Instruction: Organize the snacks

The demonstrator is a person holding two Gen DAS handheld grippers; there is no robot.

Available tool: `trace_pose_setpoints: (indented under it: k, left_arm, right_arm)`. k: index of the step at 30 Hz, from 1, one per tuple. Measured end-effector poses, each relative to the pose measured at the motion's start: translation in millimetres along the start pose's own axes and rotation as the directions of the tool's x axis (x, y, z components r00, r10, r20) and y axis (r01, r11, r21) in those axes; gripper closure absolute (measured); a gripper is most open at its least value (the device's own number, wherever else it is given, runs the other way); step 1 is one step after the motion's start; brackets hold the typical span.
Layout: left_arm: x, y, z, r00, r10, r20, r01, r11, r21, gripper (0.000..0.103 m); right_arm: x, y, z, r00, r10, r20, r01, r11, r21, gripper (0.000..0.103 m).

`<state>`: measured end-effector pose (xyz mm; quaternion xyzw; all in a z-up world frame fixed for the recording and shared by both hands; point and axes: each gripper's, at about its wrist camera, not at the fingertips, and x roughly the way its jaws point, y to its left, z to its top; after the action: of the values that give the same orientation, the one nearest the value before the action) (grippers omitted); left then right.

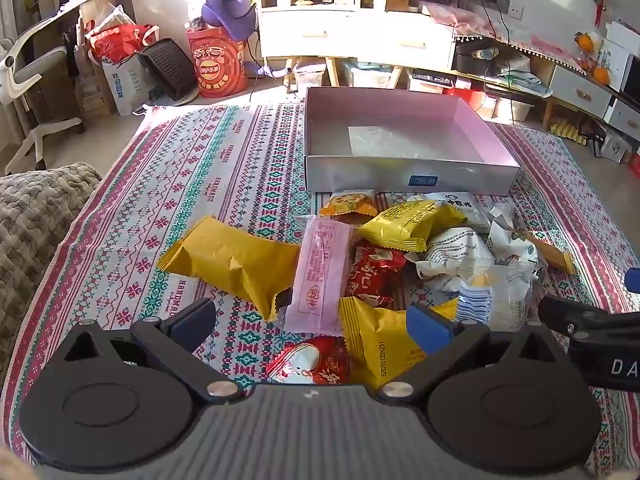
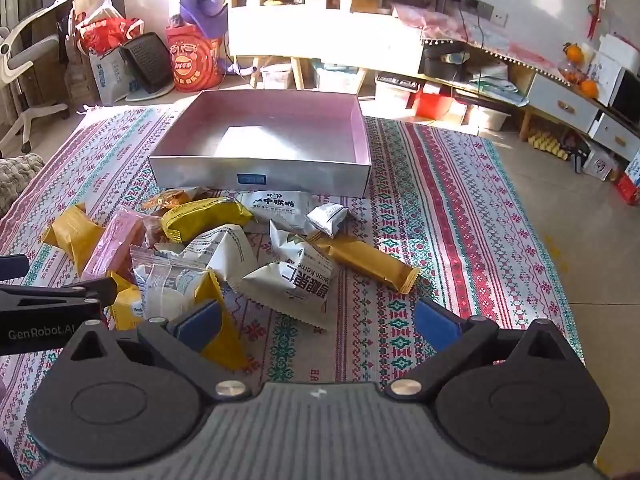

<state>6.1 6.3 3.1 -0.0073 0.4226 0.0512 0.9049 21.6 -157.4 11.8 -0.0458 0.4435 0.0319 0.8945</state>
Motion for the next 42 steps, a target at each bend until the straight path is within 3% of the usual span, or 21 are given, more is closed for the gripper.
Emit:
trace_pose_setpoints:
  k: [42]
  left_arm:
    - [-0.5, -1.3, 0.3, 1.0, 0.001, 0.0, -0.001, 1.0, 0.005, 0.0]
  right_arm:
    - [1.0, 0.0, -3.2, 1.0, -0.008, -0.013, 0.008, 1.0, 0.001, 0.001]
